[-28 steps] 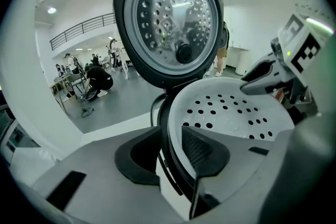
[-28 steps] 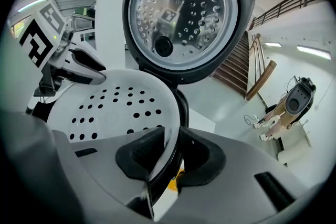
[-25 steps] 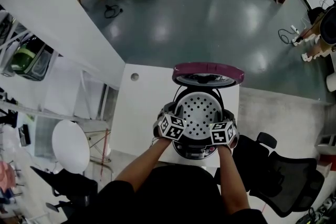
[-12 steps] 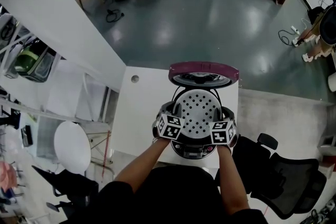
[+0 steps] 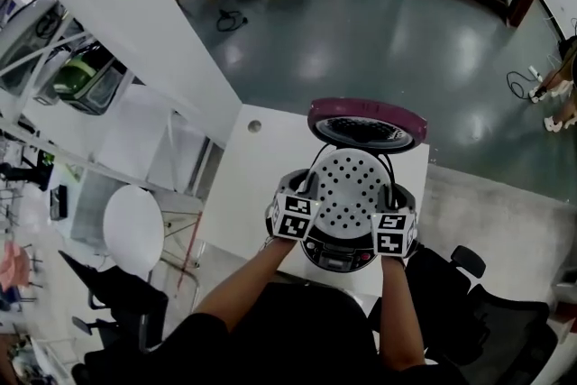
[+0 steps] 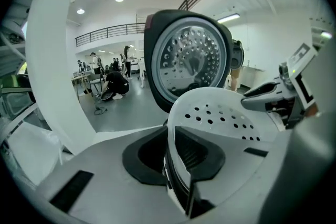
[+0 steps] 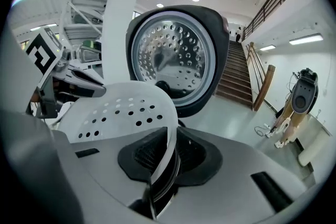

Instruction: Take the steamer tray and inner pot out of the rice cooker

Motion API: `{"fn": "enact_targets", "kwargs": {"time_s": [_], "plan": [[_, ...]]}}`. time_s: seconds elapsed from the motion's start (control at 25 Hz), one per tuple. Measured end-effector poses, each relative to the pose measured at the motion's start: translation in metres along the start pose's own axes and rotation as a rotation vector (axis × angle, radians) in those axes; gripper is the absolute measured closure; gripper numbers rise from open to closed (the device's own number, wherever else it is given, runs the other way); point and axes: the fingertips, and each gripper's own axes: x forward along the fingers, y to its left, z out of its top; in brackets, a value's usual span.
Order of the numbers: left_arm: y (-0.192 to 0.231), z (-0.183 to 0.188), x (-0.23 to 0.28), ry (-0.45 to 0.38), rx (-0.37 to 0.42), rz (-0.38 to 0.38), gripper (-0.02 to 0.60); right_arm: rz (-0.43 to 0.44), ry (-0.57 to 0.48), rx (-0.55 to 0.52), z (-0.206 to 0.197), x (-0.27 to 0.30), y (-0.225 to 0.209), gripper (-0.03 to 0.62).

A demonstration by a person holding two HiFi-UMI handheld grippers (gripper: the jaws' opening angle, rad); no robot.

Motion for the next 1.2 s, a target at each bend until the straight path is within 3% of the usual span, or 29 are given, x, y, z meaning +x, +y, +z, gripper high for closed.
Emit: {"fn": "enact_targets", "kwargs": {"time_s": [0.52,0.88,1.2], "plan": [[0.051,0.011,-0.057,-0.106,-0.152,-0.004,0.551,0.04,-0.074,-0.028,0.052,-0.014,0.048,0.551],[0.168,-0.012,-0.08,-0.117,-0.154,0.005,0.551,0.071,-0.077,-0.058,0.105,0.022,0.152,0.551],[0.252,-0.048,-0.087,-0.084,-0.183,0.016,0.551,0.116,-0.014,-0.083,0.119,0.064,0.235,0.549]]}}
